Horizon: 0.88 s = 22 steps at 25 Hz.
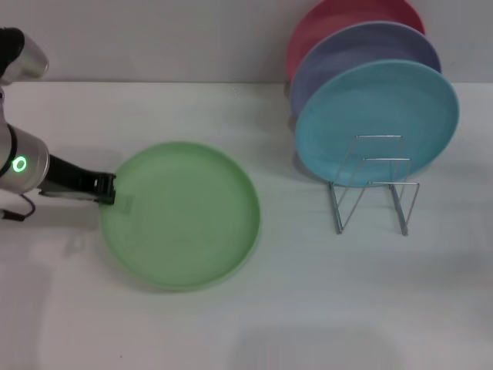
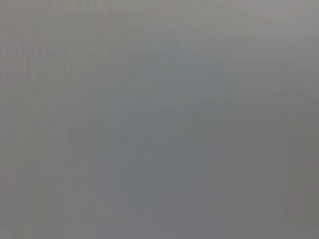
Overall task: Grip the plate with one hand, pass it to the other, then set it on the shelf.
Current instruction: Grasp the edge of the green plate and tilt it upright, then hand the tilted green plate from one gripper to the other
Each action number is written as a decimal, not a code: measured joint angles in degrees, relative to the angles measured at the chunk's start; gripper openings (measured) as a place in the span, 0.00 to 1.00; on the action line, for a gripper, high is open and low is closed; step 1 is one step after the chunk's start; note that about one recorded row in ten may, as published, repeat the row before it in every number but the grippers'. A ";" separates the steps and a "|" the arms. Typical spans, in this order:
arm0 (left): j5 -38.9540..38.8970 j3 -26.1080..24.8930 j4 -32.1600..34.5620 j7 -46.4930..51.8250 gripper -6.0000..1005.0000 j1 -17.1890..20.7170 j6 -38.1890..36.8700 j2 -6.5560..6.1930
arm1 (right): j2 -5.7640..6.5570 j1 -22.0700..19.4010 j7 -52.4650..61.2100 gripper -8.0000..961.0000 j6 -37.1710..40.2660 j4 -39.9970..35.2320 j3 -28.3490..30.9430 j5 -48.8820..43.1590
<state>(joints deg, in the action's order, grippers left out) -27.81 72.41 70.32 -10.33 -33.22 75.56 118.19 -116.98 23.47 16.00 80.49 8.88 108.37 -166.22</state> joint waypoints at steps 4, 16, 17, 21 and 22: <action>-2.75 -2.05 -0.02 -3.12 0.04 0.45 -2.43 0.04 | 0.00 0.04 -0.34 0.70 -0.08 -0.09 -0.01 0.02; -13.32 -4.28 -1.62 -12.38 0.04 5.76 -17.38 0.12 | 0.02 0.63 -2.87 0.70 -2.81 0.14 -0.01 0.03; -14.62 -4.00 -1.65 -13.41 0.04 6.58 -19.56 0.13 | 0.01 0.67 -2.87 0.70 -2.89 0.14 -0.01 0.03; -19.33 -0.10 -2.41 -17.75 0.04 10.16 -32.44 0.25 | 0.01 1.15 -2.90 0.70 -3.53 0.20 0.05 0.03; -19.33 -0.10 -2.41 -17.75 0.04 10.16 -32.44 0.25 | 0.01 1.15 -2.90 0.70 -3.53 0.20 0.05 0.03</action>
<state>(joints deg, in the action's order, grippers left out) -47.14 72.32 67.91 -28.08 -23.06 43.12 118.44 -116.97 24.62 13.10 76.96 9.08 108.43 -166.19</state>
